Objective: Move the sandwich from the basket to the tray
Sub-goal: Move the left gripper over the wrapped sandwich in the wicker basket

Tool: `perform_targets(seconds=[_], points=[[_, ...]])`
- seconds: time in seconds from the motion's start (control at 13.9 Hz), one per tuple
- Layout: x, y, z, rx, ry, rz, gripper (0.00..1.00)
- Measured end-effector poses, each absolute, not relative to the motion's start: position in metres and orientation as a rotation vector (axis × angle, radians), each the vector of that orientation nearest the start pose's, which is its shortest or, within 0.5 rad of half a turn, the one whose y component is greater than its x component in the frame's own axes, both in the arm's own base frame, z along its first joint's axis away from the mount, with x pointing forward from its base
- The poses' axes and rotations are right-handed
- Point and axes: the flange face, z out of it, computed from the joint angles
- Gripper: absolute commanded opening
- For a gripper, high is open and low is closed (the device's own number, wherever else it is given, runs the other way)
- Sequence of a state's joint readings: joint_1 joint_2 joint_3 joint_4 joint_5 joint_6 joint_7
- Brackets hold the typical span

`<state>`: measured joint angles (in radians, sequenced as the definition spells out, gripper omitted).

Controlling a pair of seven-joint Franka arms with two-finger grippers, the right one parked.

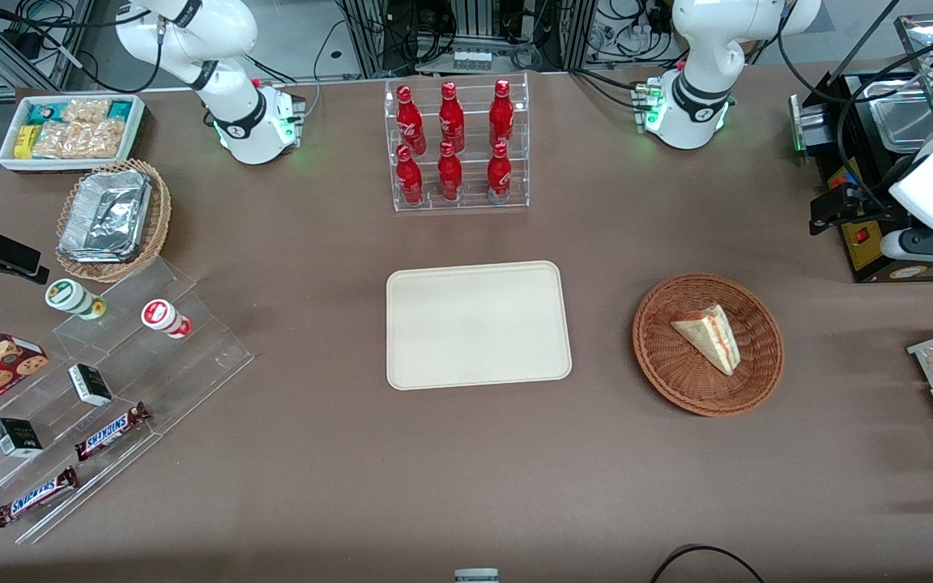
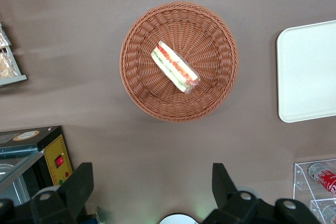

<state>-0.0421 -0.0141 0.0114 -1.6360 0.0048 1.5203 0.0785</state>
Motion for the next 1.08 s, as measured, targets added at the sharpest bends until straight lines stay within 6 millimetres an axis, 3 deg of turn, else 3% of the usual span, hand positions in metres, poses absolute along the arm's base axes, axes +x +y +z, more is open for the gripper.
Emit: perform_targets(seconds=[0.29,0.43,0.72,1.08], points=[[0.544,-0.016,0.597,-3.131,0.171,0.148,1.0],[0.548,-0.017,0.585,-3.13,0.172,0.178,1.0],[0.565,-0.019,0.54,-3.129,0.178,0.169,1.0],[0.568,-0.02,0.465,-3.131,0.18,0.092,1.0]])
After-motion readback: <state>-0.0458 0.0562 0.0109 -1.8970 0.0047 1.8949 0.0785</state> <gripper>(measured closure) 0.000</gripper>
